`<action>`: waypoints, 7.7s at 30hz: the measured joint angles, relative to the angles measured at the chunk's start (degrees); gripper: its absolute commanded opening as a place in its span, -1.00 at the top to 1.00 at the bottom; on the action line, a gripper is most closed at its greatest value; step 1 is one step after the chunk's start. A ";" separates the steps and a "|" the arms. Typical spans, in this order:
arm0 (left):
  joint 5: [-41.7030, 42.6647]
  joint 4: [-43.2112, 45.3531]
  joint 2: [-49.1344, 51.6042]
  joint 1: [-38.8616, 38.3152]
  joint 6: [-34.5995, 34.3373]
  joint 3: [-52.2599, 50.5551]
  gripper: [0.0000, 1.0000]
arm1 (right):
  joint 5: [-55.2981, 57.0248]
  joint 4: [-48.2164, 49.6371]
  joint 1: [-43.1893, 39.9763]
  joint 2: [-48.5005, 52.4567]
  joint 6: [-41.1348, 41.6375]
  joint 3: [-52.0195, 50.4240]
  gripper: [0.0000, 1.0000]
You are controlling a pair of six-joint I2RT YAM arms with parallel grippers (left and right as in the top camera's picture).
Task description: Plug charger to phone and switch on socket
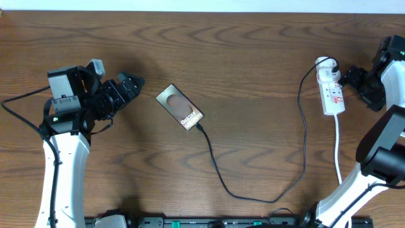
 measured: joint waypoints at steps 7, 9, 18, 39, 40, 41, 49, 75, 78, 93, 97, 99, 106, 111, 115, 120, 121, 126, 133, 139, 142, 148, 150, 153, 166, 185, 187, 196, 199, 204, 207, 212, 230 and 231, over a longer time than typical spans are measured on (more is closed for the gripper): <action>-0.04 -0.04 0.00 0.00 0.00 0.00 -0.95 | -1.25 2.08 0.02 0.98 0.04 0.00 -0.99; -0.04 -0.02 0.00 0.00 0.00 0.00 -0.95 | -1.49 2.60 0.02 1.79 0.04 0.00 -0.99; -0.04 -0.02 0.00 0.00 0.00 0.00 -0.95 | -2.05 5.73 0.02 3.06 0.04 -0.02 -0.98; -0.04 -0.02 0.00 0.00 0.00 0.00 -0.95 | -2.45 7.80 0.09 5.11 0.24 -0.02 -0.99; -0.04 -0.02 0.00 0.00 0.00 0.00 -0.95 | -2.32 8.11 0.13 5.49 0.44 -0.02 -0.99; -0.04 -0.02 0.00 0.00 -0.02 0.00 -0.95 | -2.23 8.33 0.11 5.55 0.48 -0.02 -0.99; -0.04 -0.02 0.00 0.00 0.00 0.00 -0.95 | -2.12 8.63 0.13 5.62 0.52 -0.02 -0.98; -0.04 -0.02 0.00 0.00 0.00 0.00 -0.95 | -4.22 12.76 -0.35 4.39 2.54 -4.02 -0.99; -0.04 -0.02 0.00 0.00 0.00 0.00 -0.96 | -4.28 12.87 -0.35 4.31 2.69 -4.20 -0.99; -0.04 -0.02 0.00 0.00 0.00 0.00 -0.95 | -6.73 8.52 0.15 3.45 3.08 -4.48 -0.99; -0.04 -0.02 0.00 0.00 0.00 0.00 -0.96 | -9.57 6.80 1.40 3.15 2.64 -5.11 -0.98; -0.04 -0.04 0.00 0.00 0.00 0.00 -0.96 | -10.36 6.16 1.68 3.10 2.16 -5.16 -0.99; -1.77 -2.01 0.00 0.00 0.04 0.00 -0.96 | -8.44 2.43 3.34 0.11 1.29 -6.54 -0.99; -3.48 -4.15 0.00 0.00 0.42 0.00 -0.96 | -8.02 -1.01 4.02 -11.21 1.25 -7.19 -0.97; -4.11 -5.03 0.00 0.00 0.68 0.00 -0.96 | -7.91 -4.33 4.20 -22.56 0.72 -7.04 -0.96; -4.33 -6.84 0.00 0.00 0.85 0.00 -0.96 | -7.78 -9.57 5.55 -32.70 -0.68 -6.95 -0.75; -4.33 -7.52 0.00 0.00 0.94 0.00 -0.95 | -7.85 -10.67 6.19 -34.42 -1.03 -6.95 -0.43; -4.33 -10.91 0.00 0.00 2.84 0.00 -0.74 | -9.22 -14.01 10.19 -40.61 -3.19 -6.95 0.98; -4.48 -15.85 -1.20 0.00 7.30 -0.02 0.86 | -11.17 -17.97 17.40 -44.46 -5.88 -6.95 0.97; -6.12 -21.29 -8.72 -0.28 10.10 -0.02 0.86 | -11.85 -19.43 26.40 -44.72 -6.75 -7.06 0.97; -8.76 -24.81 -14.84 -2.01 12.11 -0.09 0.86 | -11.23 -16.90 30.84 -45.92 -6.91 -9.38 0.97; -10.80 -25.51 -29.33 -8.41 14.93 -0.44 0.85 | -9.75 -6.10 38.29 -54.40 -6.43 -22.67 0.97; -10.97 -25.55 -33.27 -10.21 15.76 -0.94 0.85 | -9.55 -3.28 39.36 -57.99 -5.97 -27.02 0.95; -11.19 -25.73 -37.03 -11.96 16.31 -1.49 -0.96 | -9.46 -1.46 39.60 -62.49 -5.09 -31.82 -0.99; -12.00 -25.77 -37.81 -12.24 17.33 -1.90 -0.96 | -9.07 -3.17 39.60 -64.98 -2.99 -35.60 -0.98; -22.08 -21.16 -46.31 -13.79 21.35 -4.57 -0.96 | -9.07 -3.19 39.60 -64.61 -2.84 -35.60 -0.99; -23.37 -15.52 -51.45 -13.77 26.58 -8.52 -0.96 | -9.07 -3.21 39.58 -64.59 -2.84 -35.67 -0.99; -23.52 9.84 -67.10 -9.70 36.28 -33.79 -0.96 | -9.07 -3.23 39.58 -64.35 -2.82 -35.78 -0.99; -23.32 12.94 -68.46 -9.51 37.03 -39.17 -0.95 | -9.07 -3.26 39.60 -64.35 -2.82 -35.78 -0.98; -22.47 16.85 -70.47 -9.51 37.05 -45.62 -0.96 | -9.07 -3.23 39.60 -64.35 -2.84 -35.80 -0.98; -22.36 19.76 -72.02 -9.51 36.06 -49.40 -0.96 | -9.07 -3.23 39.58 -64.35 -2.82 -35.80 -0.98; -22.27 24.15 -72.67 -9.53 33.00 -54.40 -0.96 | -9.07 -3.21 39.58 -64.35 -2.84 -35.80 -0.99; -22.47 25.03 -72.78 -9.51 30.91 -54.82 -0.95 | -9.07 -3.28 39.60 -64.32 -2.82 -35.82 -0.99; -22.45 25.03 -72.78 -9.51 30.91 -54.82 -0.96 | -9.07 -3.28 39.60 -64.32 -2.82 -35.82 -0.98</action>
